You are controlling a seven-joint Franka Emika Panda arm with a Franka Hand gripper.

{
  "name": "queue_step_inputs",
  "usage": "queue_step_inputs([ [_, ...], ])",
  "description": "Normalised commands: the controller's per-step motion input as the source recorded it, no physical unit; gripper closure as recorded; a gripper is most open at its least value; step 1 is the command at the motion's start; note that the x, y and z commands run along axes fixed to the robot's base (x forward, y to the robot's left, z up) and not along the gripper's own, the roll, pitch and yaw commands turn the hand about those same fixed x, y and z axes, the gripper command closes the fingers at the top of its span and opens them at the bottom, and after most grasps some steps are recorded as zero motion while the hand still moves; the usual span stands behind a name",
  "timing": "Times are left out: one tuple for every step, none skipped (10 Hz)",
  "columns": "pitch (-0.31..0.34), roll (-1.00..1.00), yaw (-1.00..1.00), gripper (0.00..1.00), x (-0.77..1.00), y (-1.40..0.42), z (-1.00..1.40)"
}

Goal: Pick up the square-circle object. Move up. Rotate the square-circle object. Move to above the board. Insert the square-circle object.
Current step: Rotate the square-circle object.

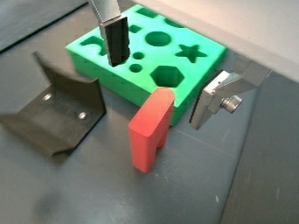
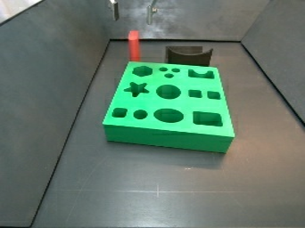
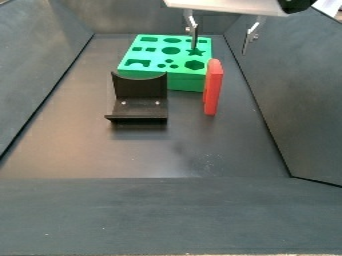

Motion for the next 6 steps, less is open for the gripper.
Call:
queue_step_inputs([
  [0.006, 0.00, -1.00, 0.00, 0.02, 0.03, -0.01],
  [0.006, 0.00, -1.00, 0.00, 0.02, 0.03, -0.01],
  [0.007, 0.00, -1.00, 0.00, 0.02, 0.03, -0.01],
  [0.007, 0.00, -1.00, 0.00, 0.02, 0.03, -0.01],
  [0.008, 0.00, -1.00, 0.00, 0.02, 0.03, -0.01],
  [0.009, 0.00, -1.00, 0.00, 0.02, 0.03, -0.02],
])
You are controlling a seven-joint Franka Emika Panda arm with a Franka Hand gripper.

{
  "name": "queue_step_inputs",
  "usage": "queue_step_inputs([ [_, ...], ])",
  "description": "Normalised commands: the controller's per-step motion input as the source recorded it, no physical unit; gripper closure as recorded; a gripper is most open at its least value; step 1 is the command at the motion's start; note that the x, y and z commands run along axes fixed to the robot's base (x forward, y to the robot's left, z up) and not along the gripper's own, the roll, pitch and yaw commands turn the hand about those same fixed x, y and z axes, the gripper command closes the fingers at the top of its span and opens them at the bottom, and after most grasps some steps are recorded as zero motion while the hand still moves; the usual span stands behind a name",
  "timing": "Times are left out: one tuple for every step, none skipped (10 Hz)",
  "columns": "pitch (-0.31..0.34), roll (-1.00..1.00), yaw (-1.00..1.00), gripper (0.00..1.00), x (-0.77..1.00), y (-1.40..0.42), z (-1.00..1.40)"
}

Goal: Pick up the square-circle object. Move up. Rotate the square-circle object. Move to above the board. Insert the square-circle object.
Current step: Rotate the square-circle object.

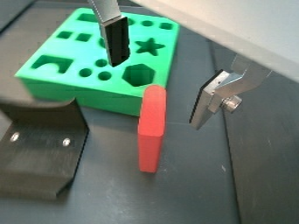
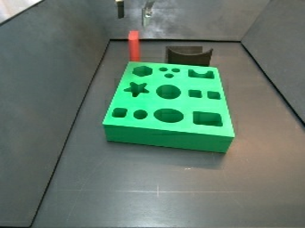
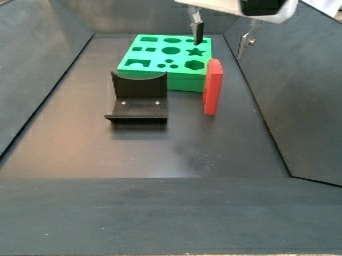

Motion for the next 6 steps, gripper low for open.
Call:
queue_step_inputs([
  [0.009, 0.00, -1.00, 0.00, 0.02, 0.03, -0.02],
  [0.010, 0.01, -1.00, 0.00, 0.02, 0.03, -0.02],
  [0.011, 0.01, -1.00, 0.00, 0.02, 0.02, -0.02],
  [0.012, 0.01, -1.00, 0.00, 0.02, 0.02, -0.02],
  [0.014, 0.01, -1.00, 0.00, 0.02, 0.02, -0.02],
  [0.015, 0.01, -1.00, 0.00, 0.02, 0.02, -0.02],
])
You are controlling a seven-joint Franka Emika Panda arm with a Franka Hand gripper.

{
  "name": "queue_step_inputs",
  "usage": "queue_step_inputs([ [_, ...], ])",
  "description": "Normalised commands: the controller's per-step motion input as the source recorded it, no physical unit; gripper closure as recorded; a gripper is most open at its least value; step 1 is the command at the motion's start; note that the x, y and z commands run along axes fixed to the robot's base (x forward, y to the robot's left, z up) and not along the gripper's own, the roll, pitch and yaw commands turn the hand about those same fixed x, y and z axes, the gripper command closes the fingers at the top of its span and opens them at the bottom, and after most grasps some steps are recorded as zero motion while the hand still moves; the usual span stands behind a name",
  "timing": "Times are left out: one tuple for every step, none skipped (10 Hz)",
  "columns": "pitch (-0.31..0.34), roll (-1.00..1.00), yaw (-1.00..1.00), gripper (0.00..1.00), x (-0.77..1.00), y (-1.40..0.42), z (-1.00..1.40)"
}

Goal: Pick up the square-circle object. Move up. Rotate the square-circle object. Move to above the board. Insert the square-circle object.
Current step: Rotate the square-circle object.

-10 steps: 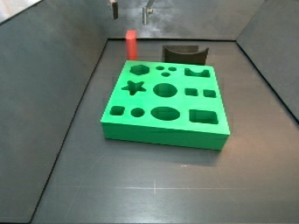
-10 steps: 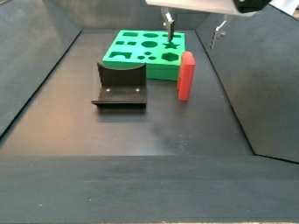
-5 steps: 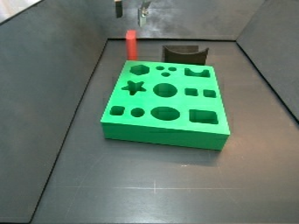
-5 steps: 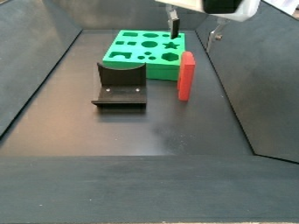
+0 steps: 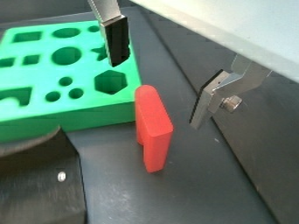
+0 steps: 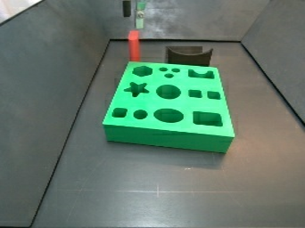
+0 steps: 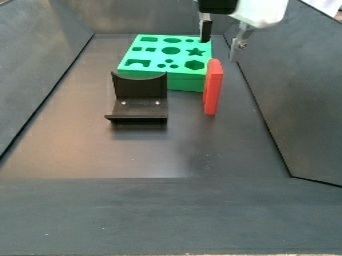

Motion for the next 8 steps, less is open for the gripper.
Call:
queue_step_inputs([
  [0.018, 0.01, -1.00, 0.00, 0.02, 0.02, -0.02],
  [0.023, 0.01, -1.00, 0.00, 0.02, 0.02, -0.02],
  [0.028, 0.01, -1.00, 0.00, 0.02, 0.02, -0.02],
  [0.031, 0.01, -0.87, 0.00, 0.02, 0.02, -0.02],
  [0.031, 0.01, -0.62, 0.00, 0.02, 0.02, -0.02],
  [0.031, 0.01, -0.36, 0.00, 0.02, 0.02, -0.02],
  [0.031, 0.01, -0.24, 0.00, 0.02, 0.02, -0.02],
  [0.031, 0.01, -0.14, 0.00, 0.00, 0.00, -1.00],
])
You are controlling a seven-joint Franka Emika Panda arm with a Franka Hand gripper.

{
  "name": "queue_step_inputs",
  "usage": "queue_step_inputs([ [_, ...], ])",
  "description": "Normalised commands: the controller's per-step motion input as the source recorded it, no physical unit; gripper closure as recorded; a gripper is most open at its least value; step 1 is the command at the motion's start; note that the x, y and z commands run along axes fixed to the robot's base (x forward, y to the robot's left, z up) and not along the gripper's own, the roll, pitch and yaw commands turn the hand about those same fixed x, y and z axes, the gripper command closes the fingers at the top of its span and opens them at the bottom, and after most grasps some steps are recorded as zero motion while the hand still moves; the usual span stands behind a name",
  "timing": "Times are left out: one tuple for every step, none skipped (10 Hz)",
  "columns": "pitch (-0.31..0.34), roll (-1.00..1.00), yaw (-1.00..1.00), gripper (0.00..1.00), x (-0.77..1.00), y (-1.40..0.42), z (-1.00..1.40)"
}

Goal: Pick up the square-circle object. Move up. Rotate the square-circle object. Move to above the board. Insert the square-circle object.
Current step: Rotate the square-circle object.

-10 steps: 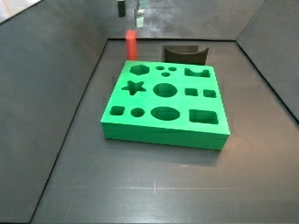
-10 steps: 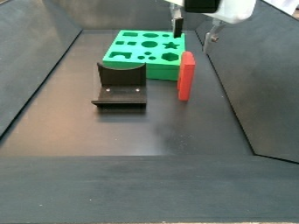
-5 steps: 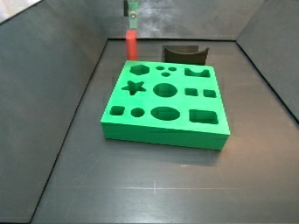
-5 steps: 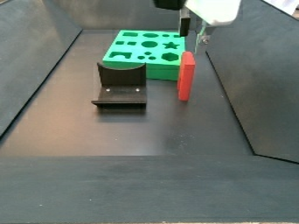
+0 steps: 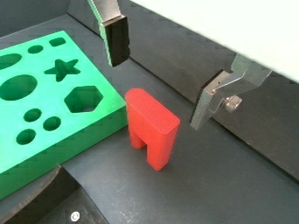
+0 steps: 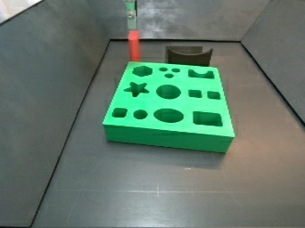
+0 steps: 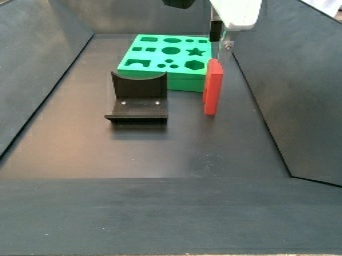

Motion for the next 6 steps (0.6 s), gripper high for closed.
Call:
queue_step_inputs([
  [0.015, 0.02, -0.10, 0.00, 0.01, 0.00, -1.00],
  [-0.002, 0.02, -0.08, 0.00, 0.02, 0.00, -1.00],
  [-0.016, 0.02, -0.06, 0.00, 0.02, 0.01, -1.00],
  [-0.024, 0.01, -0.05, 0.00, 0.02, 0.01, -0.94],
  [-0.030, 0.01, -0.05, 0.00, 0.02, 0.01, -0.72],
  [-0.028, 0.01, -0.05, 0.00, 0.02, 0.01, -0.62],
])
